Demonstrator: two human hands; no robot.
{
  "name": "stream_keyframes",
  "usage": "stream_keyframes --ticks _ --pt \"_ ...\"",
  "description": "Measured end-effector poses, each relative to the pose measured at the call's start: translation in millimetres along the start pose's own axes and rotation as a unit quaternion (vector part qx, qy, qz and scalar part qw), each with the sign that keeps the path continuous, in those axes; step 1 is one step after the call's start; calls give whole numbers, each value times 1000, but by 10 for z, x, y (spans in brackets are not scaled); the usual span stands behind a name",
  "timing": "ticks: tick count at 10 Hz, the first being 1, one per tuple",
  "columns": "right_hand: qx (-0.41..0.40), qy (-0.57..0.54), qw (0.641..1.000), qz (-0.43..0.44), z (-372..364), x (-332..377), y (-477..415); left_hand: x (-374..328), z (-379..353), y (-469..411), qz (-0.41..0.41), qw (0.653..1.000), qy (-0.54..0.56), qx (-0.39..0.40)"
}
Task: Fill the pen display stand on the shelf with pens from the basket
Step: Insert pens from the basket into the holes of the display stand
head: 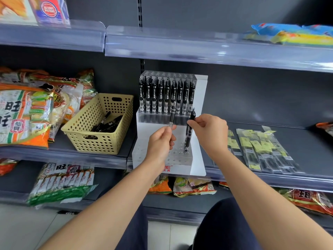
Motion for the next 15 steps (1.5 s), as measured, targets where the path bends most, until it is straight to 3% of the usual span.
stream_keyframes --ticks 3,7,10,11,12,13,14,15 --pt "63 79 995 -26 -125 -102 36 25 20 -30 -1 1000 3 -3" --pt "70 154 985 29 -187 -71 81 38 16 -65 4 1000 4 -12" --pt "86 130 988 -2 -206 -137 71 19 7 -83 3 1000 7 -4" --pt "89 112 990 -18 -179 -141 72 32 2 -75 4 1000 -2 3" --pt "40 33 998 -30 -86 -67 73 36 -11 -56 3 1000 -8 15" --pt "44 -126 991 -20 -8 74 35 22 -44 -31 2 999 -7 32" --pt "85 -193 977 -40 15 161 -15 -5 -74 -8 0 999 -5 43" --pt "96 -179 978 -48 10 202 -52 -23 -77 7 -3 999 -3 46"
Point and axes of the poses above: each hand's wrist, its own y-axis away from the middle knuckle, its own z-axis out of the back of the hand, x = y × z, the point moved 2 cm from there along -y, towards the middle knuckle, and after that the axes turned 2 degrees about -y, right-handed, at the moved point
